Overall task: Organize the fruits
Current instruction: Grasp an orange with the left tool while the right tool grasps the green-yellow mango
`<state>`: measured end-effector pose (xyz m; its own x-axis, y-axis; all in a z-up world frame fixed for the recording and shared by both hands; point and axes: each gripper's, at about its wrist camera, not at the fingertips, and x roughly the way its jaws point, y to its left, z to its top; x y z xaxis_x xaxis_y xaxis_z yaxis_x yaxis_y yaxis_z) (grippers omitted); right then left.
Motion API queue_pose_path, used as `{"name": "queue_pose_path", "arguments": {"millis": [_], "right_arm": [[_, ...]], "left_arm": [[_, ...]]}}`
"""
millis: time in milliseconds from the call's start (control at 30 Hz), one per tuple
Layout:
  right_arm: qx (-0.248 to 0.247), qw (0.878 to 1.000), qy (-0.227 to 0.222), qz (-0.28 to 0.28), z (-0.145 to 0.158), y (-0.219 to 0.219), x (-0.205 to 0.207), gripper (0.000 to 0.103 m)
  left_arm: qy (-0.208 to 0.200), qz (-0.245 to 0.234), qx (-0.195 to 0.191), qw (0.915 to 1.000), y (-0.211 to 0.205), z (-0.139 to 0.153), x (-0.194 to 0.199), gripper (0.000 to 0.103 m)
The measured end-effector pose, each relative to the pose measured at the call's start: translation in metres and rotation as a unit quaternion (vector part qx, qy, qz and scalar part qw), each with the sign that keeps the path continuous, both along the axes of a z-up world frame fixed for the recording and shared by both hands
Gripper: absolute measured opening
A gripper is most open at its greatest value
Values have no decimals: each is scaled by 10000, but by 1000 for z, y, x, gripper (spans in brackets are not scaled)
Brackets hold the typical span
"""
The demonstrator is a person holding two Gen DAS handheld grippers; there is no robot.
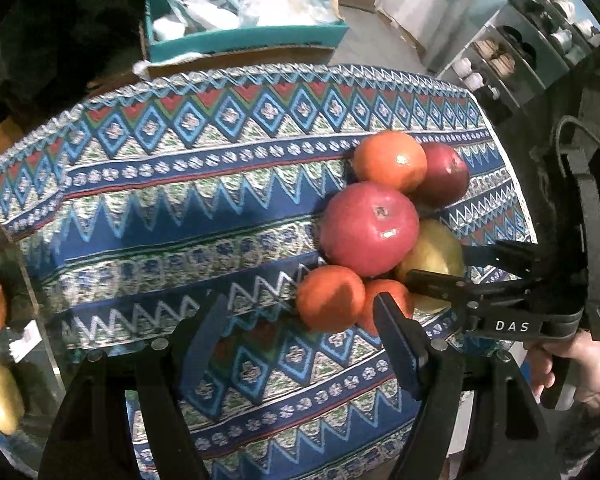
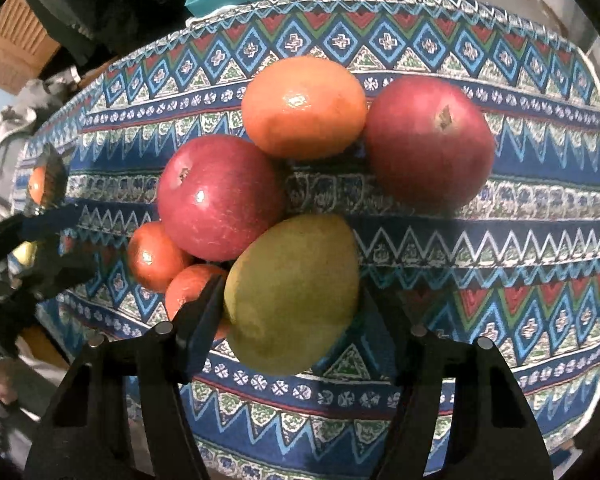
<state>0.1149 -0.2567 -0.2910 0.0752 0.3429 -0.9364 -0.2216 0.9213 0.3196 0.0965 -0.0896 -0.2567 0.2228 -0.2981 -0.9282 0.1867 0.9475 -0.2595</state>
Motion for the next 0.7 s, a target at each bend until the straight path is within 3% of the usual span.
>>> {"name": "queue_pose_path", "arguments": {"millis": [100,400,700], "right_arm": [[-1,10000,-77,40,1,-3,-2,65],[-655,9970,-412,50,8,-31,-10,65],[-669,9967,-452,22,10,-48,-16,66]], "left_arm": [[106,-74,-57,9999,-6,-7,2,77],[318,-203,0,9993,-19,-27,7,77],[444,-141,-252,9986,-18,-38,13,81]]}}
